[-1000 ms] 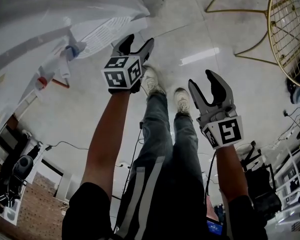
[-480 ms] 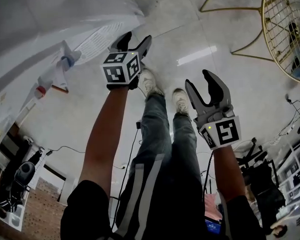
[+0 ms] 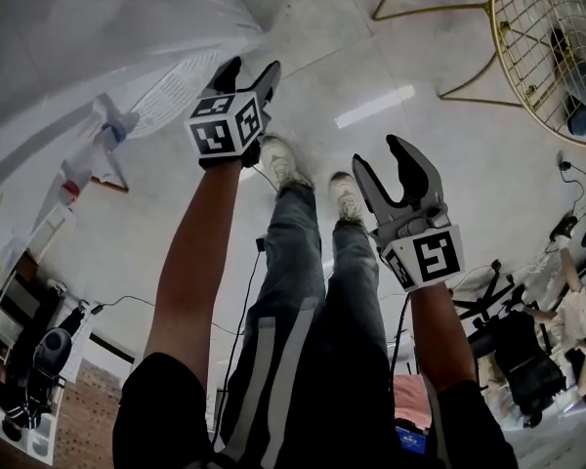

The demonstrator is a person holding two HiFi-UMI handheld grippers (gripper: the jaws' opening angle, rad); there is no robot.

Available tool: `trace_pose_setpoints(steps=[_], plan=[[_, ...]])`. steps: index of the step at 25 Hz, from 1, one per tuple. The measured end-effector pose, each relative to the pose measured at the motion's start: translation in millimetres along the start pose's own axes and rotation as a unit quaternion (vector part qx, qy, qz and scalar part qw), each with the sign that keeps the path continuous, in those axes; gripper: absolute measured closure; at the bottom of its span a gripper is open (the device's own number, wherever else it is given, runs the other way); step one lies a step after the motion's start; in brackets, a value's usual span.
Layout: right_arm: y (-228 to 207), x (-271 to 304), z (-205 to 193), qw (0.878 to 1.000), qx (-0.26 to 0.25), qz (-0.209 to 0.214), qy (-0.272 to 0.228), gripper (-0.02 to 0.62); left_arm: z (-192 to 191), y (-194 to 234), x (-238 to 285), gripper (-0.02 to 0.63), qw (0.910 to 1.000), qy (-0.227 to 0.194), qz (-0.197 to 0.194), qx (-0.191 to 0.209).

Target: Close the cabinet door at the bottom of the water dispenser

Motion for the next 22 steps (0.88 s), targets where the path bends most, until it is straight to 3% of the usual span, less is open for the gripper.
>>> trace_pose_setpoints(steps=[6,11,16,22], plan=[[3,-7,1,1.0,-0.004,0.002,0.0,0.37,15,-25,-5,0.29,0.9994,-0.007,-0.031,0.012],[17,-17,22,0.999,-0.017,0.027,-0.014,0.37,23,-52,-40,0.291,0.9986,-0.022,-0.043,0.023],[41,-48,53,0.997,-0.031,0.055,-0.033,0.371,37,-81,-114,0.309,0.9978,-0.056,-0.033,0.015],[61,-96,90,0.99,-0.069,0.113,-0.045,0.376,71,-117,-236,0.342,0.9914,-0.131,0.005,-0.006]])
Point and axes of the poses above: the fingertips, and each gripper's own axes: x forward along the fingers, y to its left, z out of its top, the point moved 3 cm from there along -x, backward along the fingers, and after that the axes turned 7 degrees about -y, right-handed, at the moved point
